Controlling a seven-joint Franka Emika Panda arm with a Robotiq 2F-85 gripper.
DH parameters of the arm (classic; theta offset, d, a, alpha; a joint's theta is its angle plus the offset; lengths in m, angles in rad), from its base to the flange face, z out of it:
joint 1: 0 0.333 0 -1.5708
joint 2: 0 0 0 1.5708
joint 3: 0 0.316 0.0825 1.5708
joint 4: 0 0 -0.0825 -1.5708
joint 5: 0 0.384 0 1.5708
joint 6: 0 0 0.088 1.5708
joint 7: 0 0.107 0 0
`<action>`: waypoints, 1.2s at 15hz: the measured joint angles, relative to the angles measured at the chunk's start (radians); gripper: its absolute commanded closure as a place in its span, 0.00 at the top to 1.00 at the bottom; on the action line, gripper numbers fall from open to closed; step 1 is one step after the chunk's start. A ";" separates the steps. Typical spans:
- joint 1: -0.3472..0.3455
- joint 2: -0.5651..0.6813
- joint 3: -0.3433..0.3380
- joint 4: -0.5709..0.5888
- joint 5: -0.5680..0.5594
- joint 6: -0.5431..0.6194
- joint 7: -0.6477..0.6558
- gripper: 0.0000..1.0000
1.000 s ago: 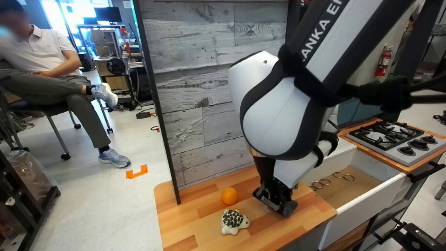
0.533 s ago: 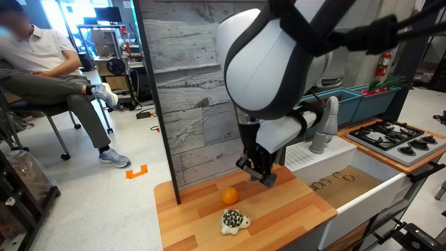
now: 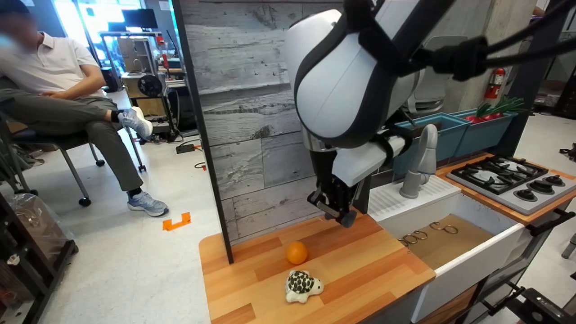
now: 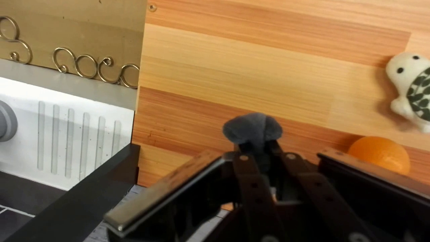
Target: Move the grey plush toy backwards.
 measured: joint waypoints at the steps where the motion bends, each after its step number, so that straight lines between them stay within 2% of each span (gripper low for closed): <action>1: 0.000 0.011 -0.004 0.009 -0.005 0.001 -0.002 0.03; 8: 0.000 0.095 -0.032 0.072 -0.031 0.039 -0.009 0.03; 9: 0.000 0.104 -0.033 0.080 -0.031 0.039 -0.009 0.08; 10: 0.000 0.113 -0.034 0.087 -0.031 0.039 -0.009 0.38; 12: 0.000 0.126 -0.035 0.098 -0.031 0.039 -0.009 0.45; 18: 0.000 0.136 -0.037 0.108 -0.031 0.039 -0.008 0.90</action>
